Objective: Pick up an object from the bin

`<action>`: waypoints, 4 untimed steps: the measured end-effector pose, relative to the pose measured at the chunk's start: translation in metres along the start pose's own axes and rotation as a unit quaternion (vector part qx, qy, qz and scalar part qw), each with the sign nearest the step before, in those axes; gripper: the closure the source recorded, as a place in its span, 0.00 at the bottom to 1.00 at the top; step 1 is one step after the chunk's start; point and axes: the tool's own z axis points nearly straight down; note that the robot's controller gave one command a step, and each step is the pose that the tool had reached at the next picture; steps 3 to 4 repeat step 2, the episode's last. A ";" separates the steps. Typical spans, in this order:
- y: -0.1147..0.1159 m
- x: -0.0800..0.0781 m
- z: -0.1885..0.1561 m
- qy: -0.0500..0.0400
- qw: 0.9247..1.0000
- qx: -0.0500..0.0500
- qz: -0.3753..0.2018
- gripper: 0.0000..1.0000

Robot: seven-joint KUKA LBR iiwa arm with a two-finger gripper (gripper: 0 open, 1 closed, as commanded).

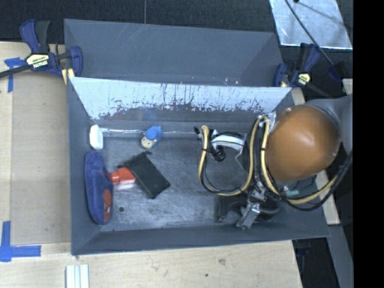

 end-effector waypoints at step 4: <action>-0.001 0.000 -0.001 0.001 1.000 0.002 0.000 0.00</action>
Offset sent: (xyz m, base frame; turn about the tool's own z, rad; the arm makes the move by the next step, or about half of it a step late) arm 0.0000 0.0000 0.0000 0.0000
